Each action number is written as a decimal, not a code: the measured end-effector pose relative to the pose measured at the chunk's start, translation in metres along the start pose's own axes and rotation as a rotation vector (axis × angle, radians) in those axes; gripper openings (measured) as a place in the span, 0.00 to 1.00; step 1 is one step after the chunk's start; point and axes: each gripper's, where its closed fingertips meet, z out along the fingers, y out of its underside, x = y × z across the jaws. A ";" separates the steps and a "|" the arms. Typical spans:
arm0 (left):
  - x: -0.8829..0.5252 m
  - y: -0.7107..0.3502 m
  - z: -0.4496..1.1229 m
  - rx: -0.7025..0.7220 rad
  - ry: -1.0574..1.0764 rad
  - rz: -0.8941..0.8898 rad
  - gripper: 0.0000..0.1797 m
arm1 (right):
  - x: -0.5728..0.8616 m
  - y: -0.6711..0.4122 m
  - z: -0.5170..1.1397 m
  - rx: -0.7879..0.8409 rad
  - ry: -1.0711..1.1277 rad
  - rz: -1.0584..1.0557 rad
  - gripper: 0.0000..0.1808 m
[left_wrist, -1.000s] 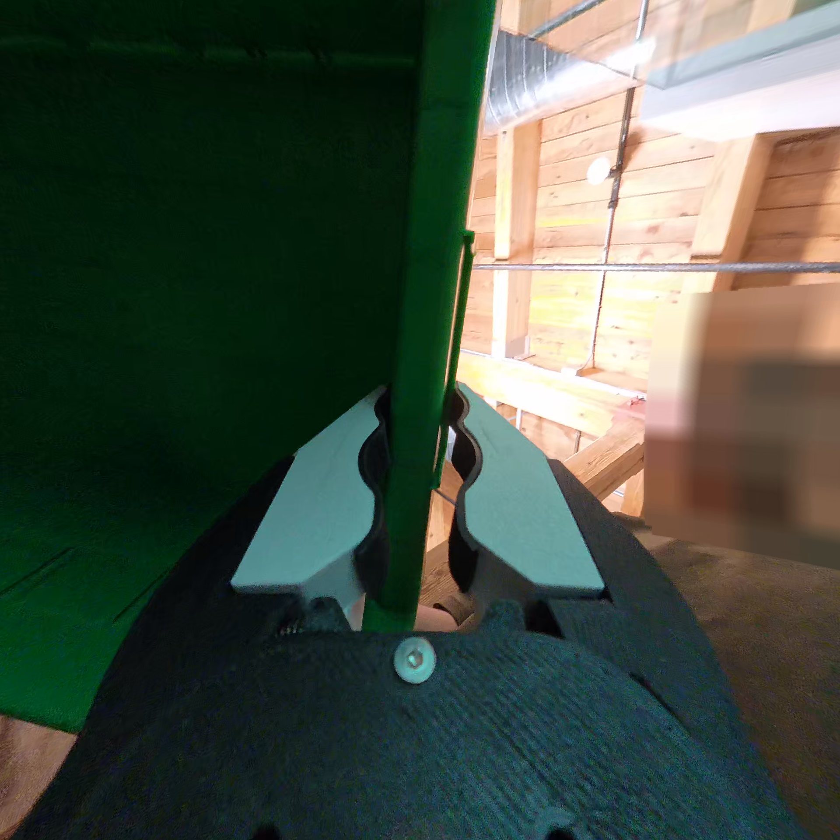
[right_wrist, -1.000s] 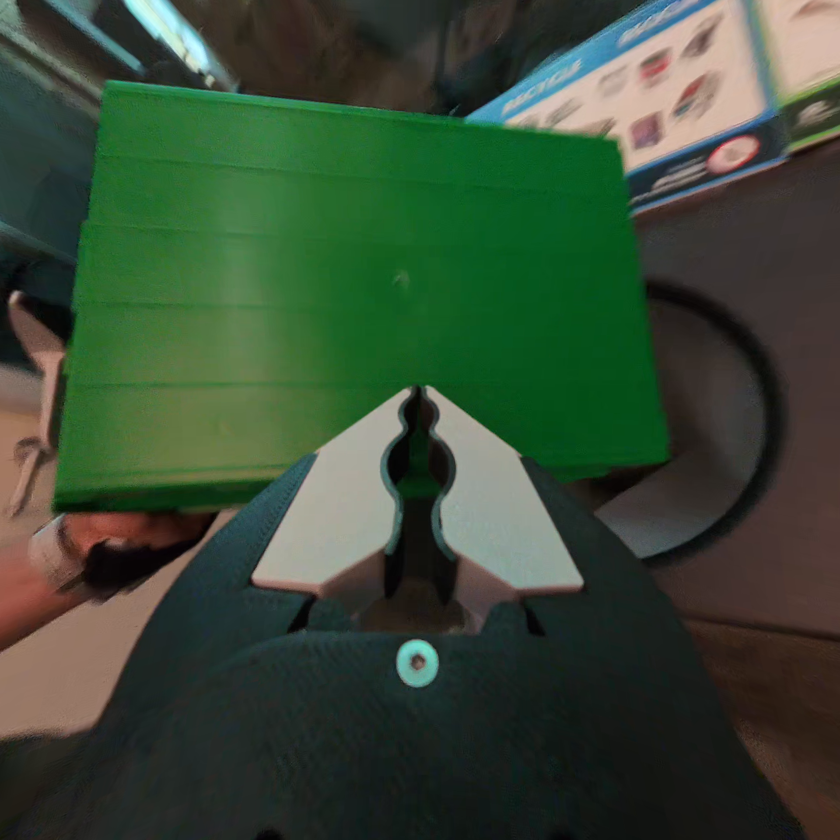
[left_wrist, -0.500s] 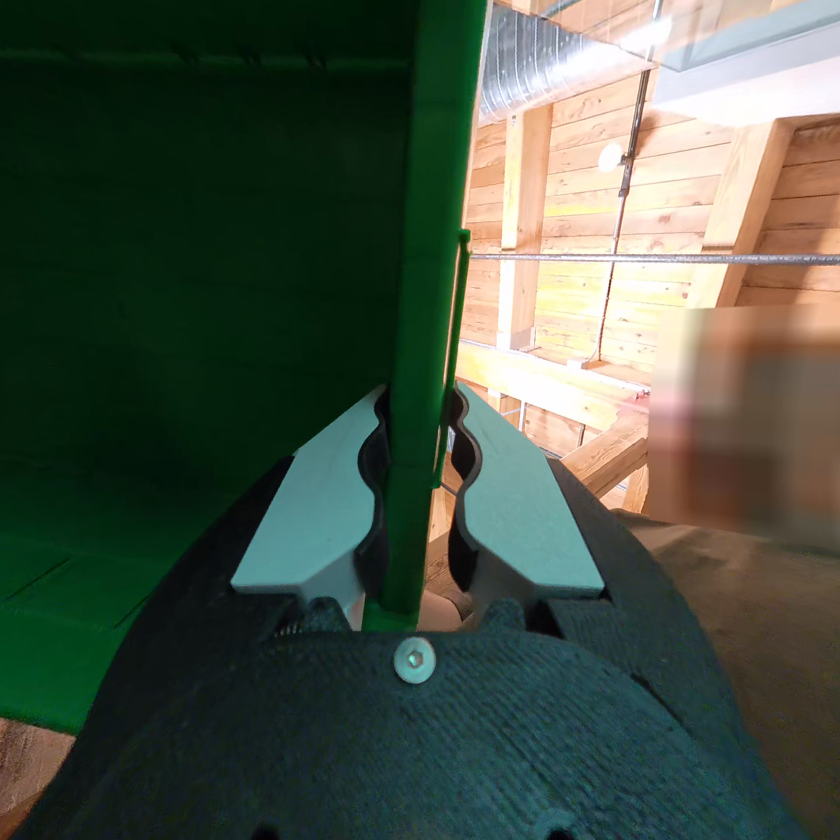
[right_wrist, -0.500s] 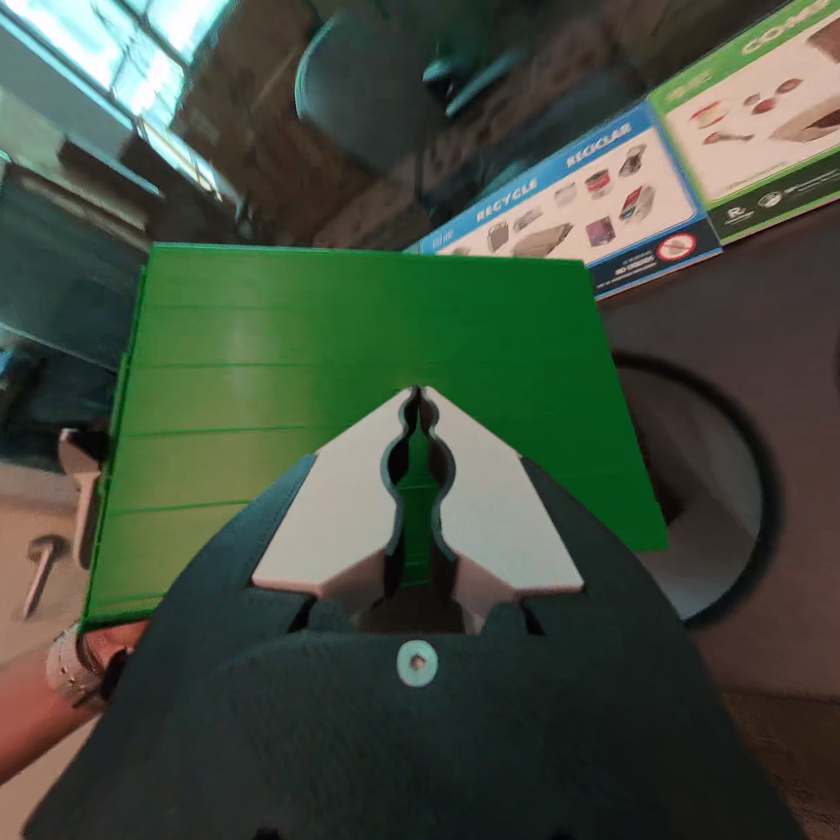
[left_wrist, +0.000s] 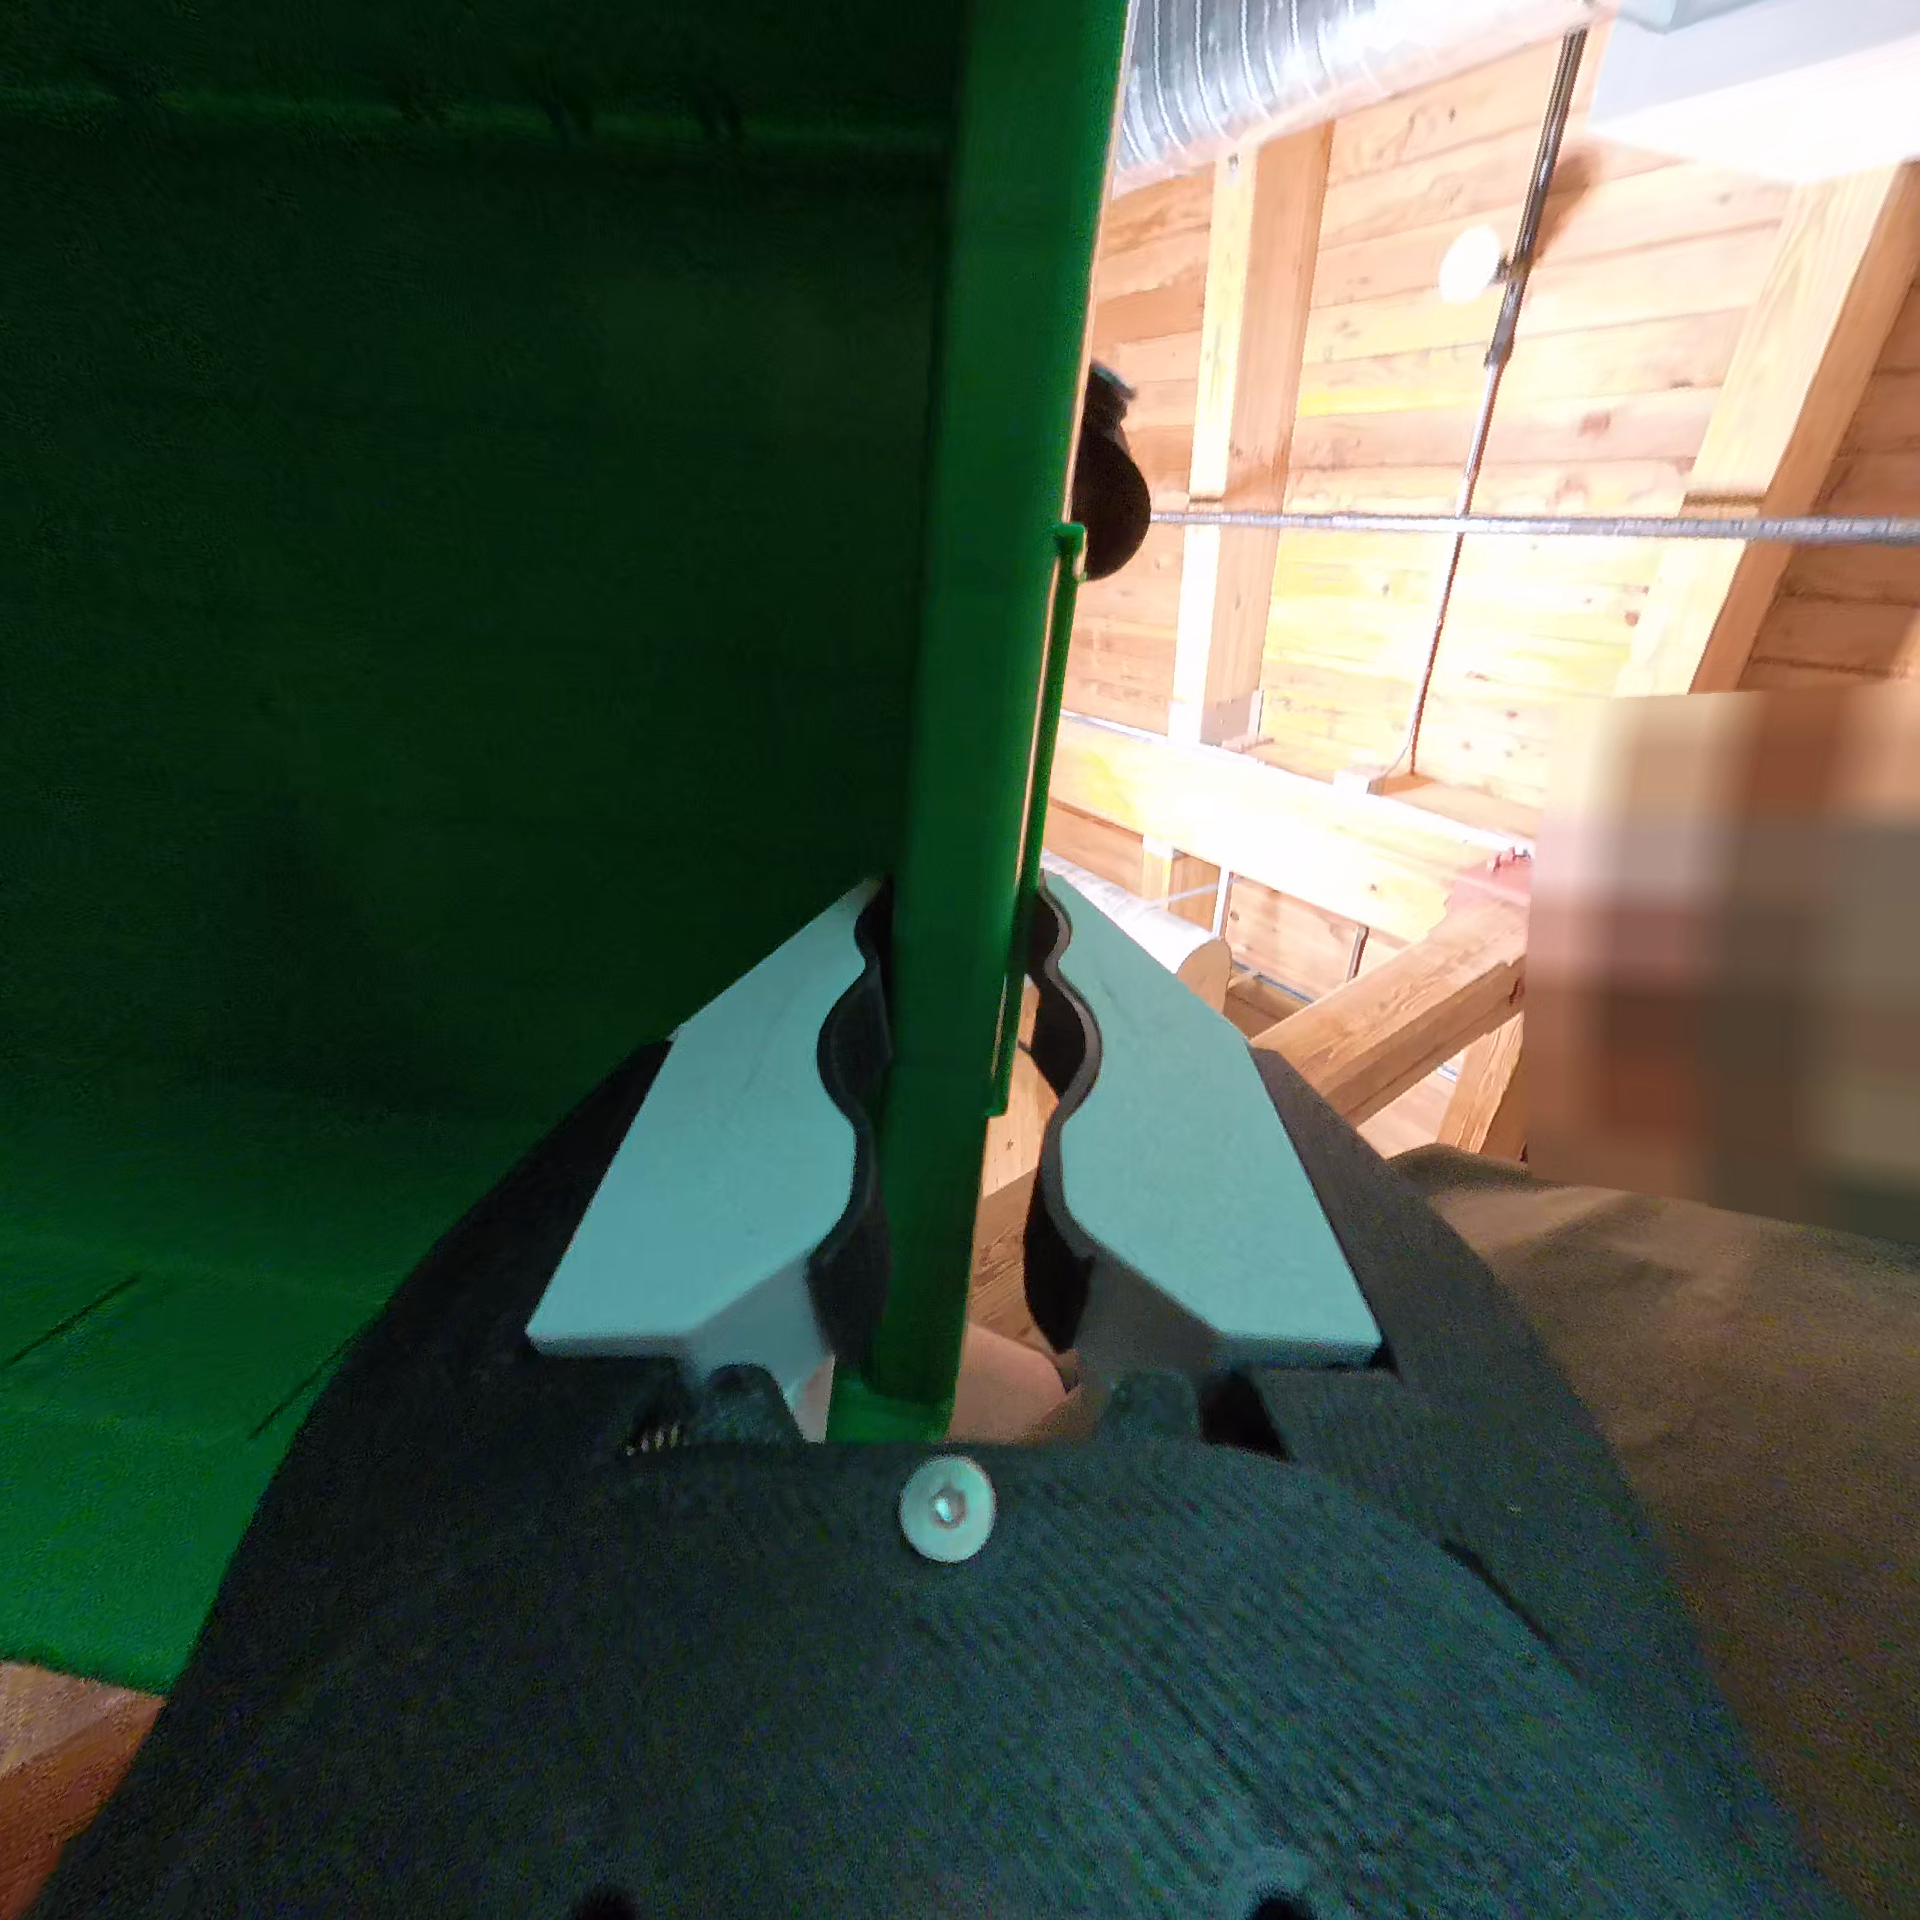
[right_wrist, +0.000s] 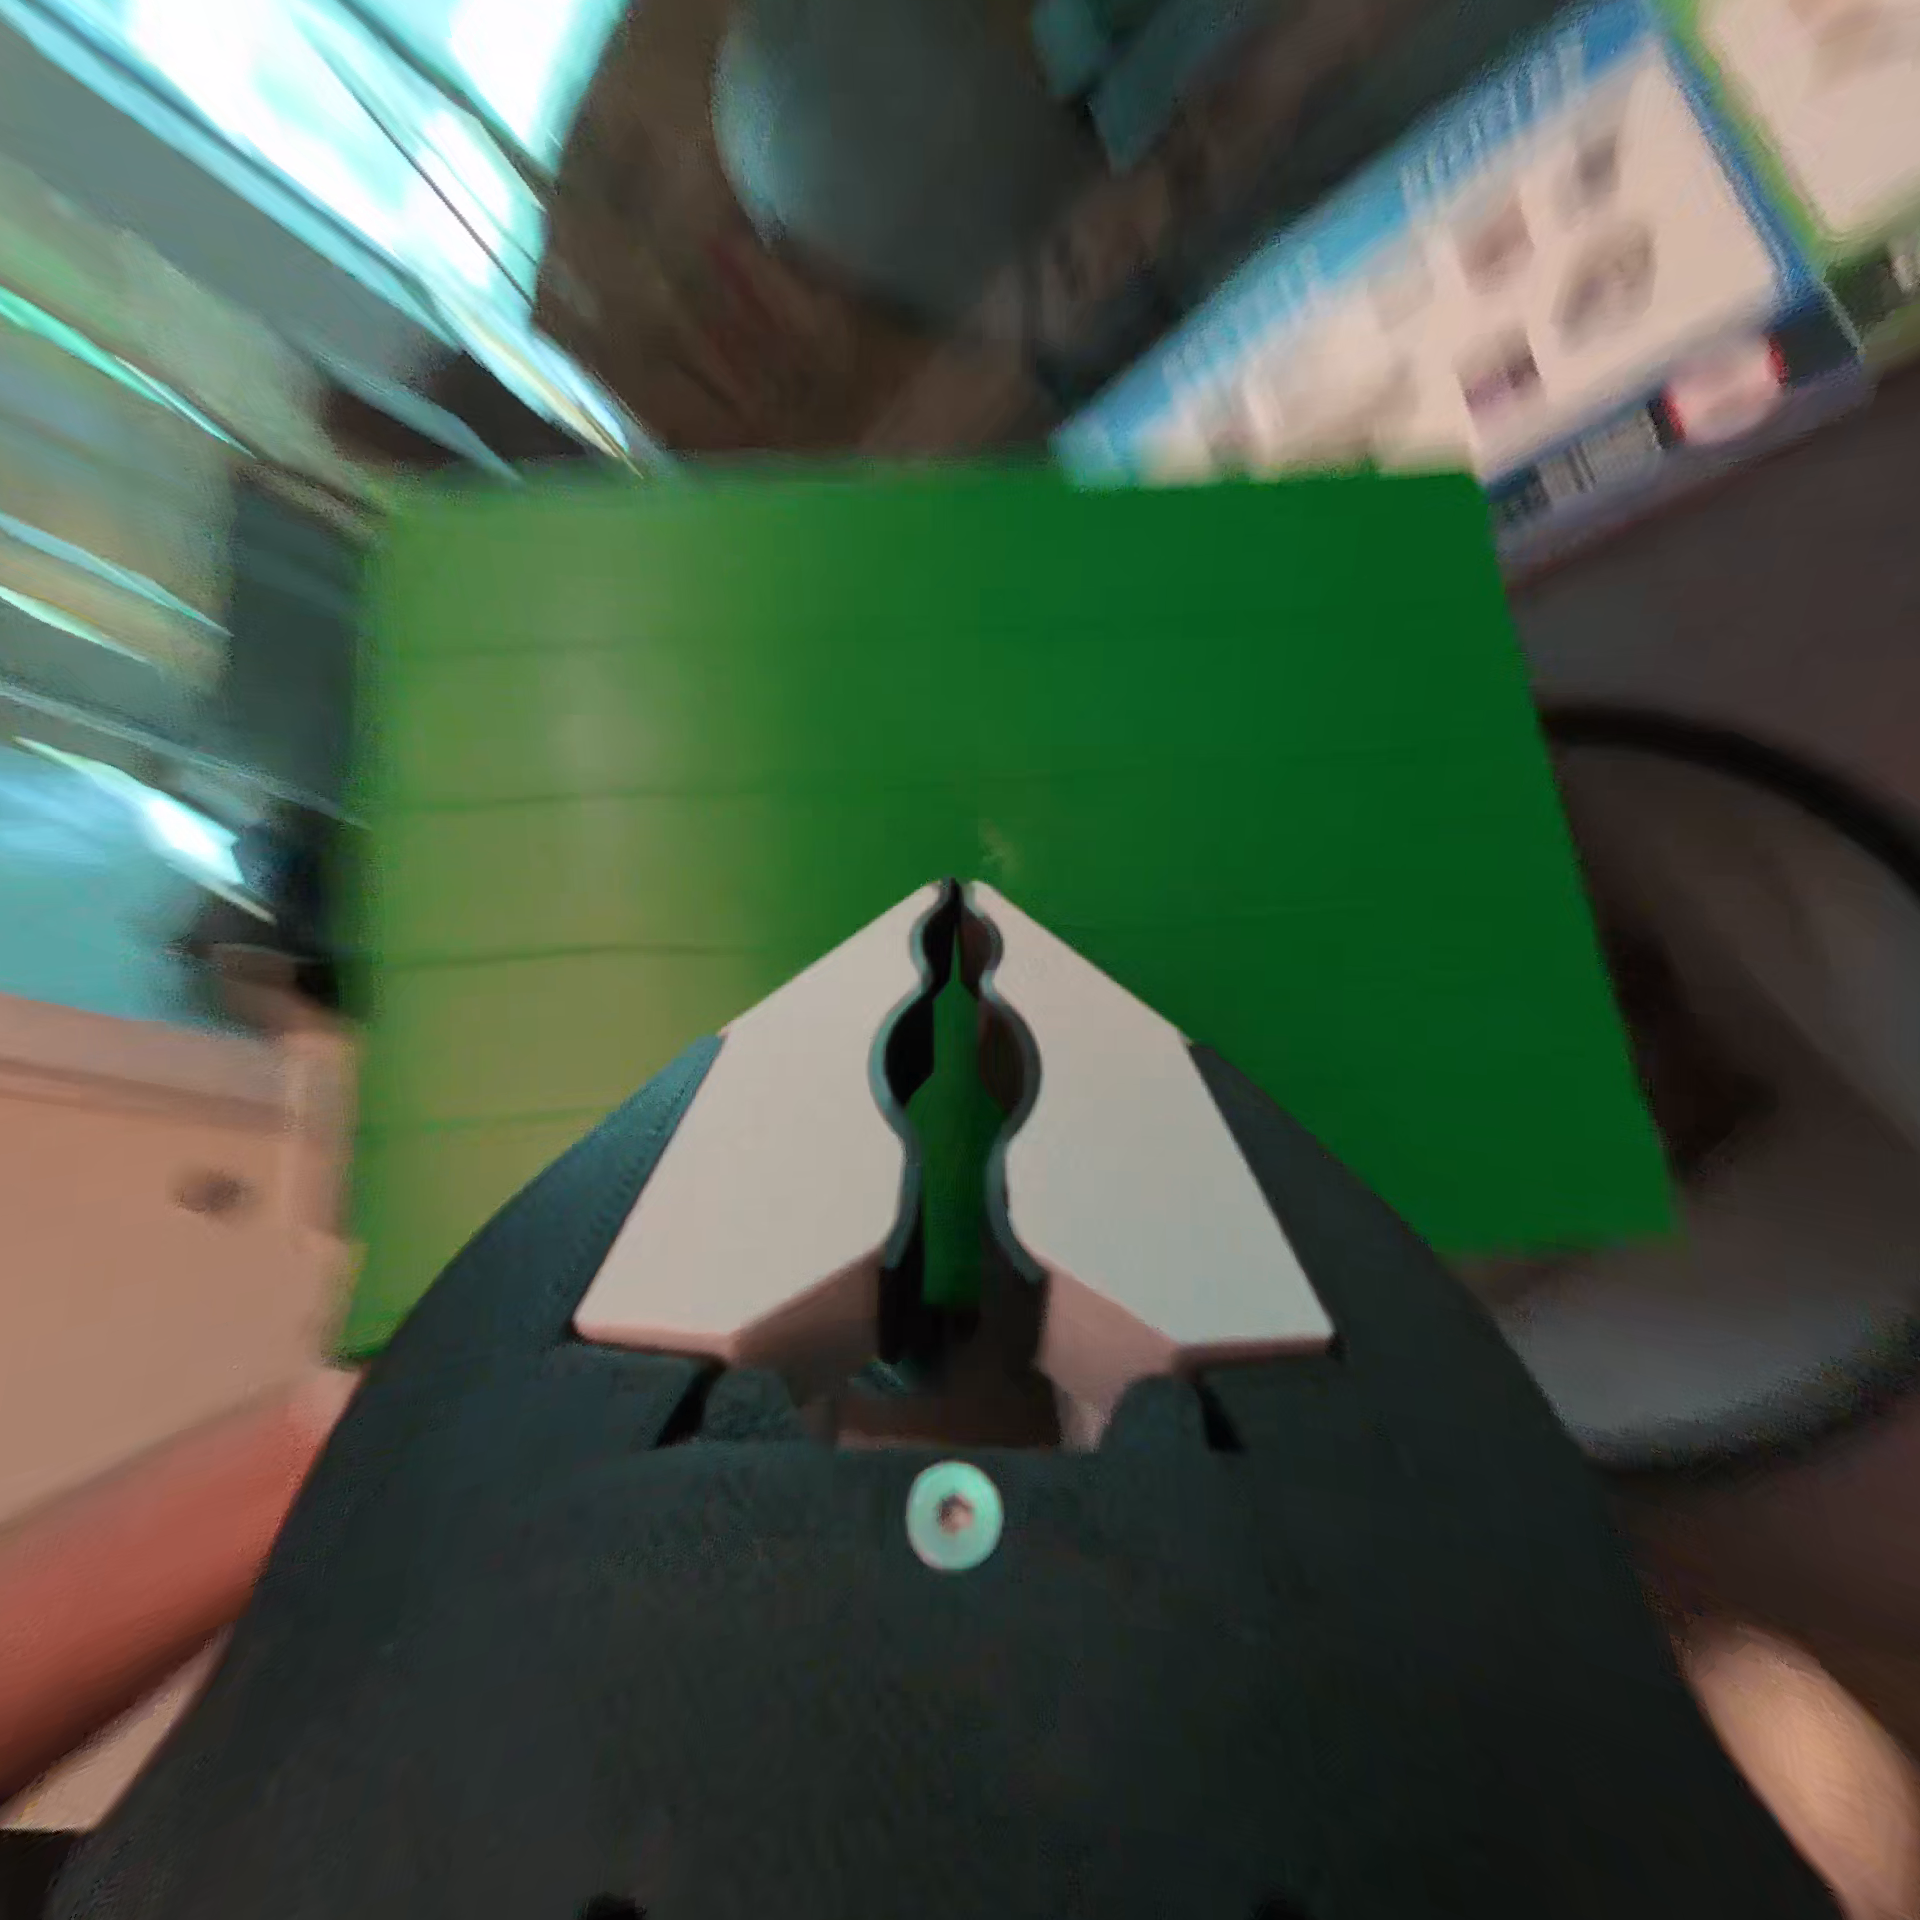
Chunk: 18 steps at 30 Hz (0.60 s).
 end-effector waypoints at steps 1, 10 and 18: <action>0.001 -0.002 0.001 0.005 -0.004 0.001 0.09 | -0.014 -0.037 -0.021 0.225 -0.150 0.169 0.00; 0.005 0.012 0.002 -0.162 -0.103 0.066 0.09 | 0.014 -0.066 -0.085 0.436 -0.287 0.518 0.00; 0.041 0.058 0.009 -0.570 -0.265 0.333 0.10 | -0.027 0.018 -0.075 0.094 -0.160 0.358 0.14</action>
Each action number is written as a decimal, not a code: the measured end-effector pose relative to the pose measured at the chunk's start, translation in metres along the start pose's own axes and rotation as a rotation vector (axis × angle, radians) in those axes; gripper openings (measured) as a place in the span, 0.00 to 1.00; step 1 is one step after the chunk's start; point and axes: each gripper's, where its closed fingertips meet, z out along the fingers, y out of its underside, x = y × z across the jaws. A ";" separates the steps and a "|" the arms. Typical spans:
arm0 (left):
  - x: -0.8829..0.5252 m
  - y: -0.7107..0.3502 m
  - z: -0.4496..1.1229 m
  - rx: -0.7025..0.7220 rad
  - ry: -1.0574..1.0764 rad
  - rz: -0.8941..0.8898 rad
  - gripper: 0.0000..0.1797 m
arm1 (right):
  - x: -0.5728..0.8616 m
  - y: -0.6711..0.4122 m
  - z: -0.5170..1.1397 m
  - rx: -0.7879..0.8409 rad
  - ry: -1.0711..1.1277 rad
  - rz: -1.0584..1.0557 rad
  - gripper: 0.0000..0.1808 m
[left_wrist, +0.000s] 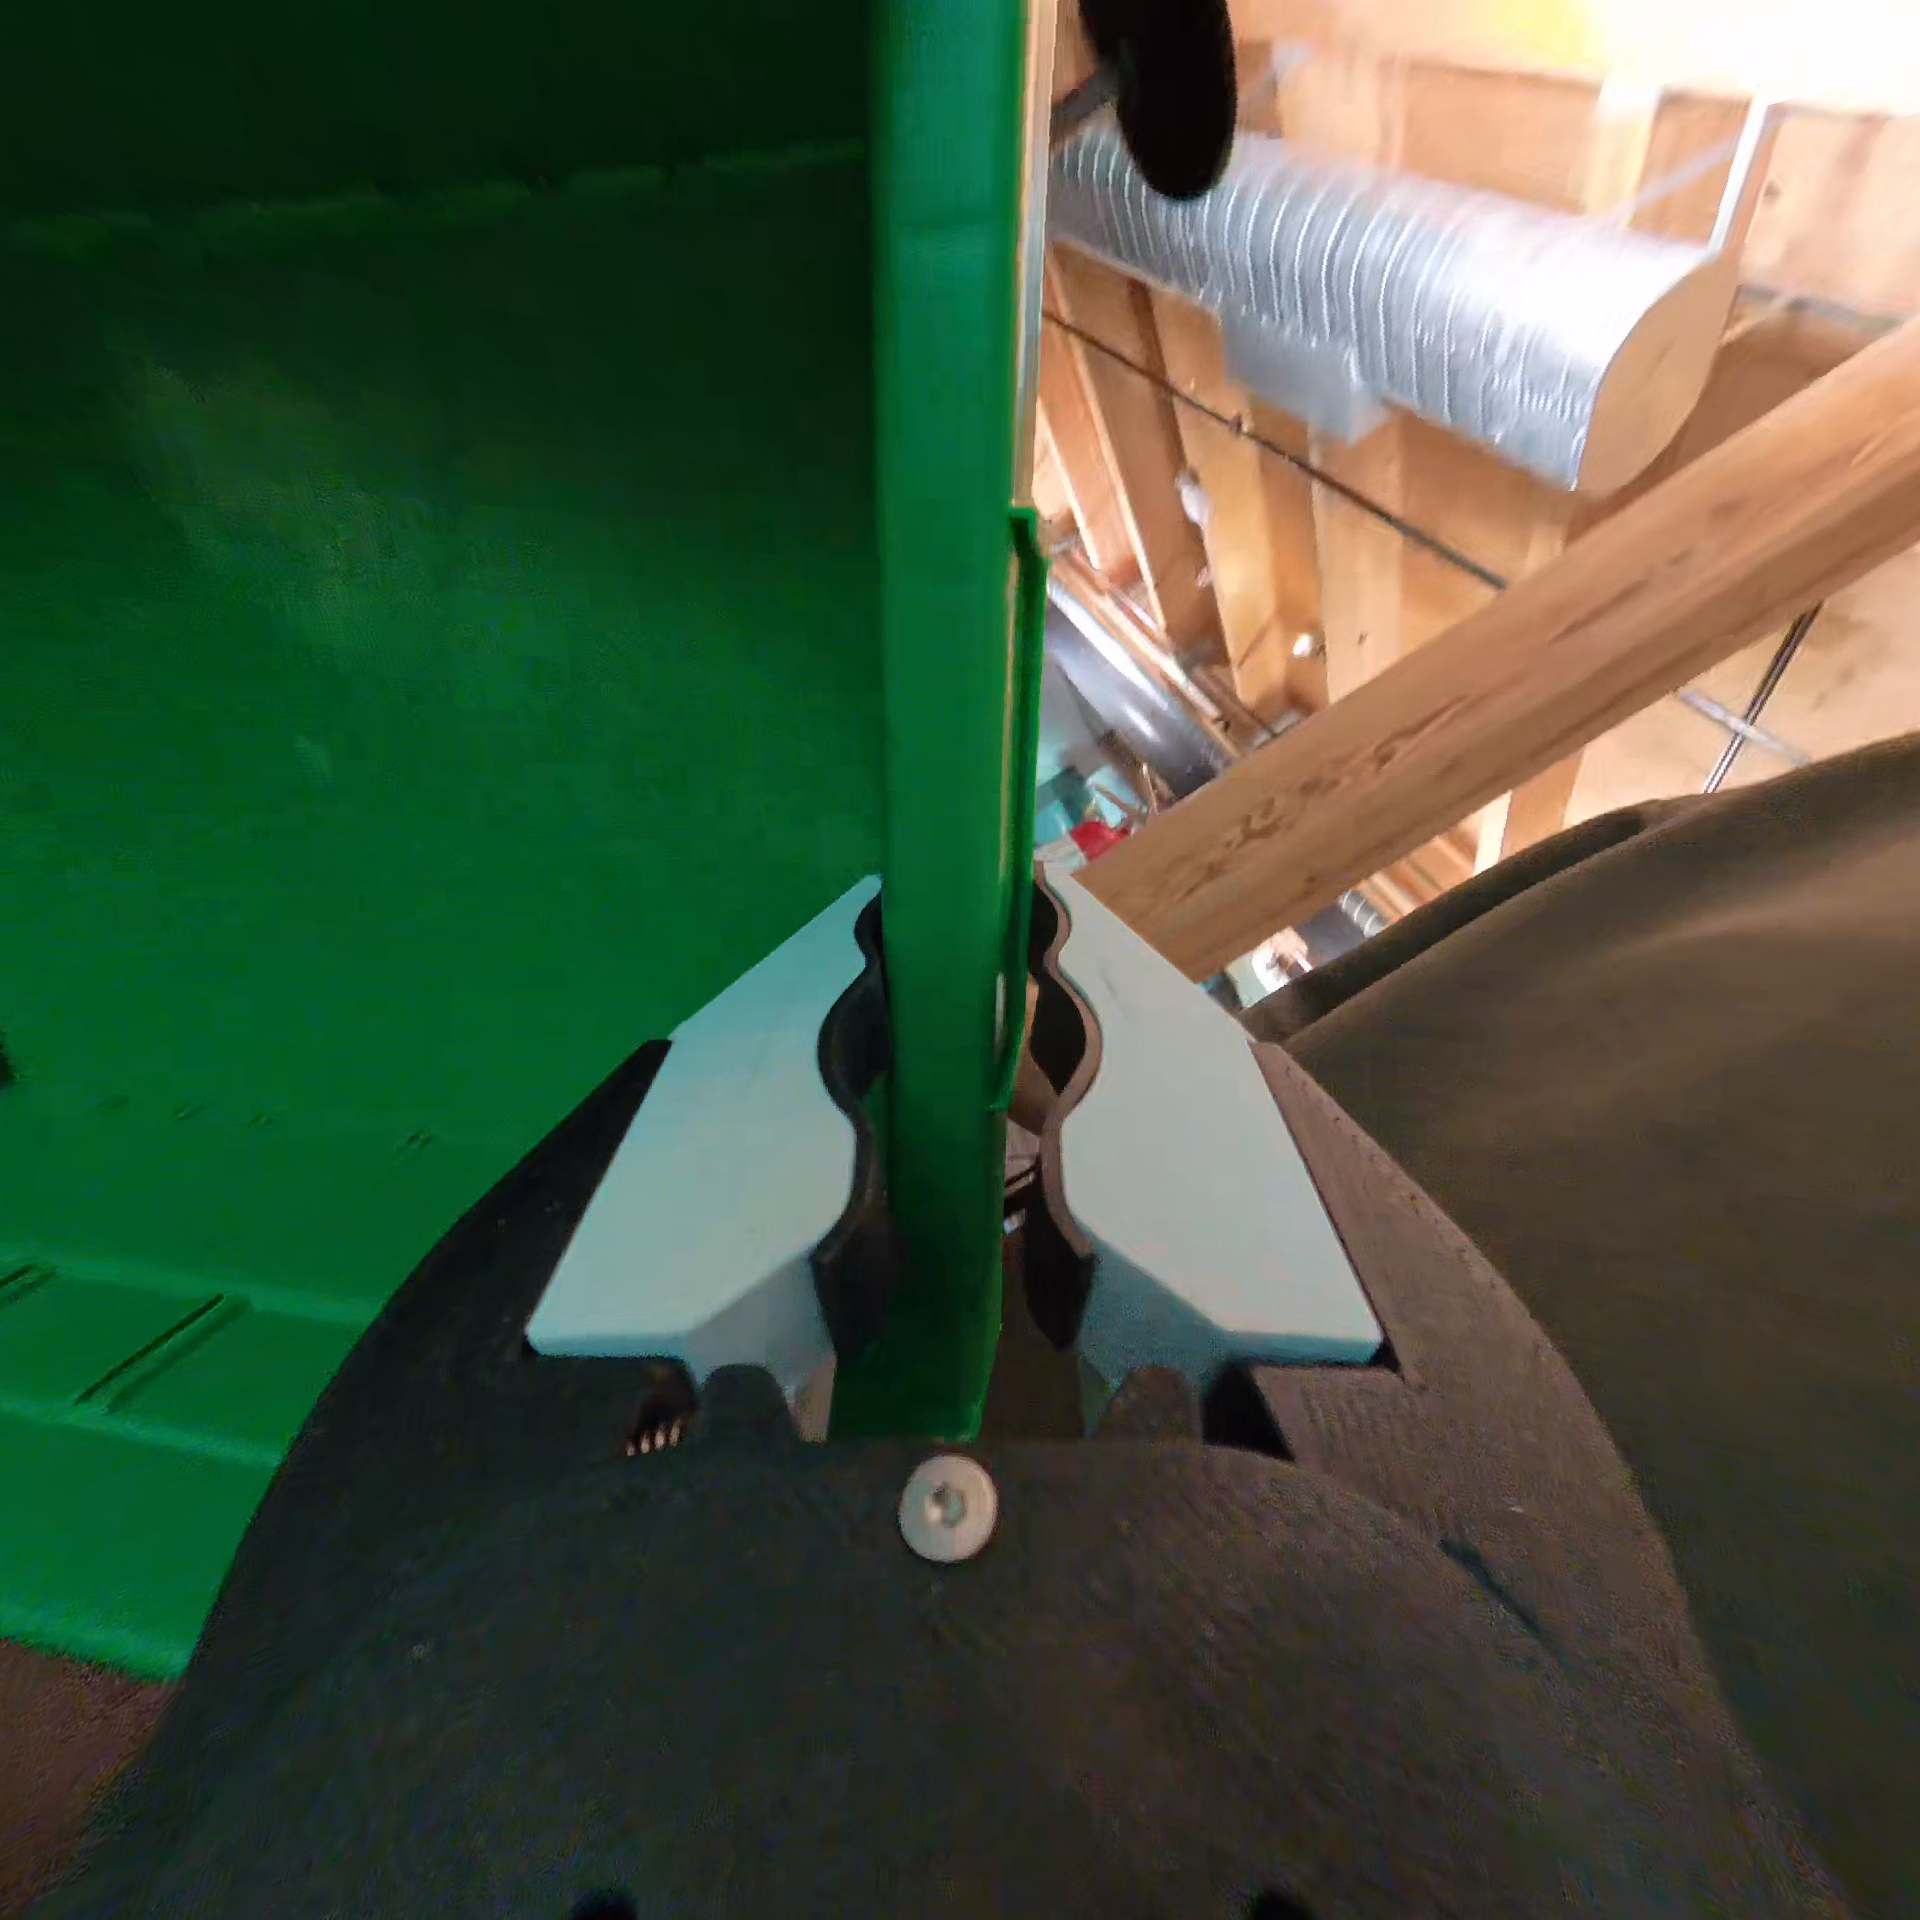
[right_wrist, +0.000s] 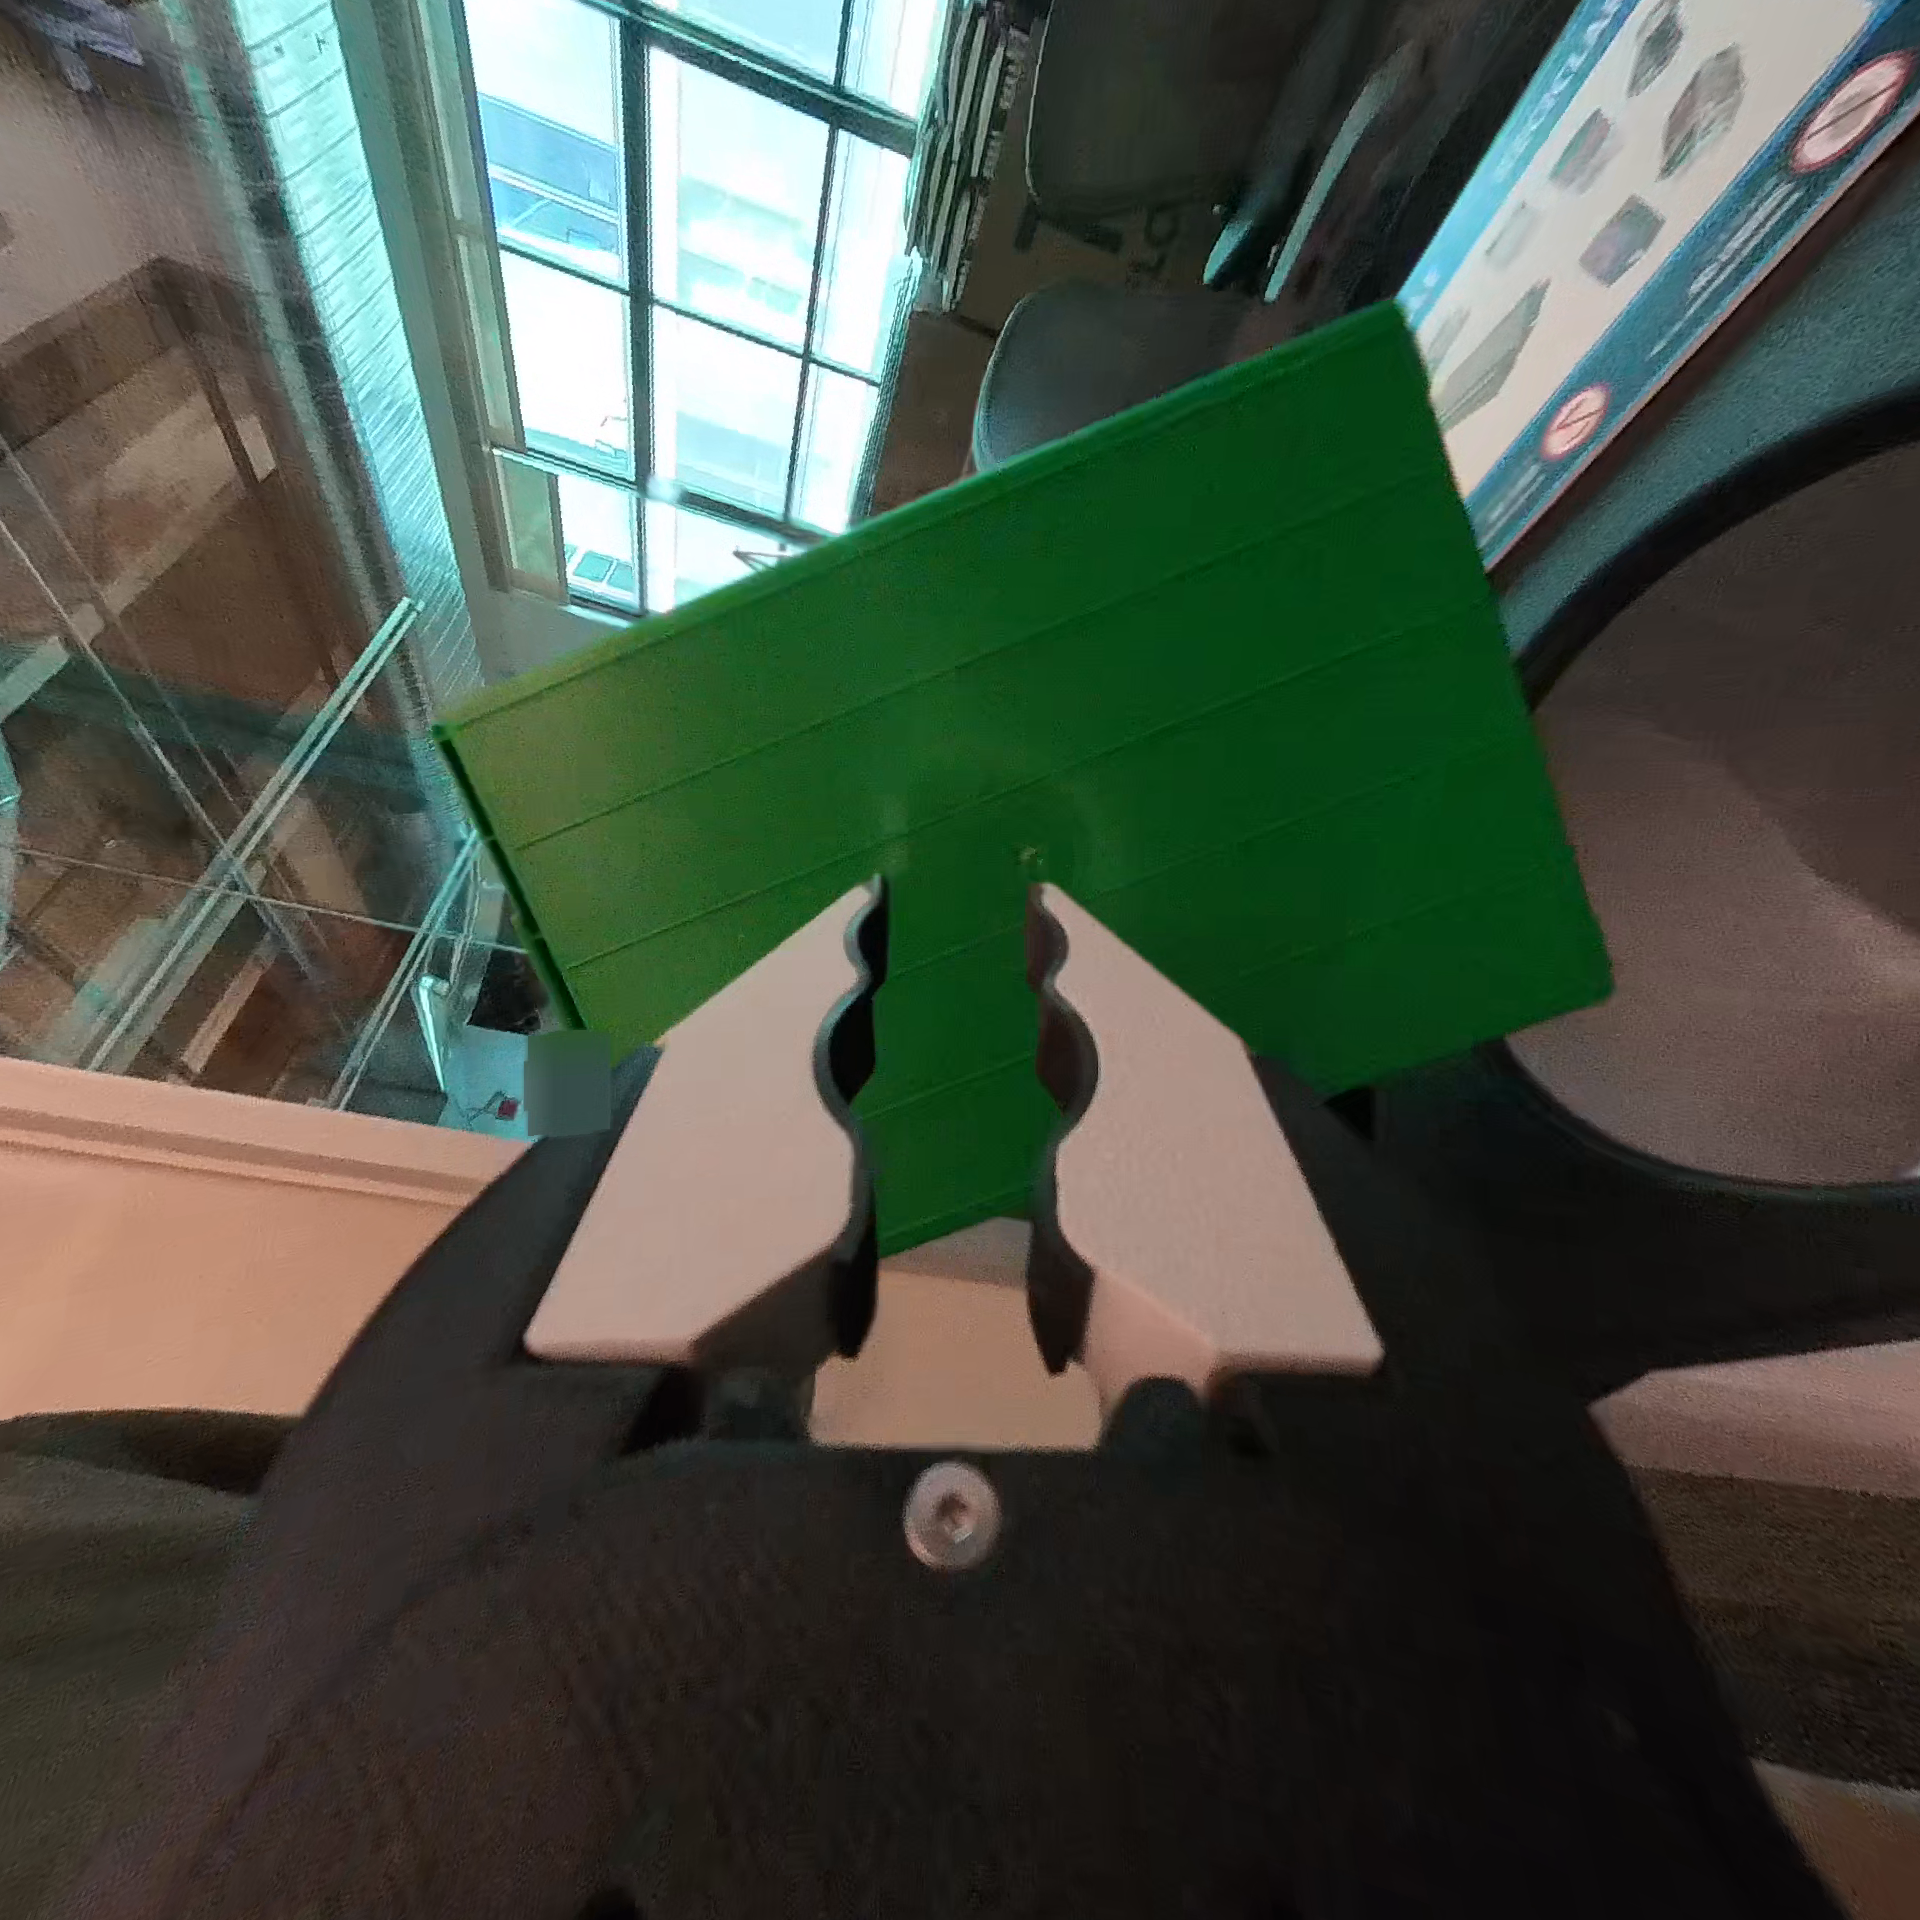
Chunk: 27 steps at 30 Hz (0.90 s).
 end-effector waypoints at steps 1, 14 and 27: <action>0.007 0.002 0.000 -0.044 -0.017 0.026 0.10 | -0.010 0.007 -0.001 -0.018 -0.009 0.002 0.17; 0.018 0.097 -0.021 -0.694 -0.402 0.466 0.10 | -0.086 0.018 -0.062 0.039 -0.145 0.115 0.80; -0.012 0.241 -0.005 -1.047 -0.727 0.721 0.11 | 0.023 0.144 -0.071 -0.973 0.400 -0.005 0.73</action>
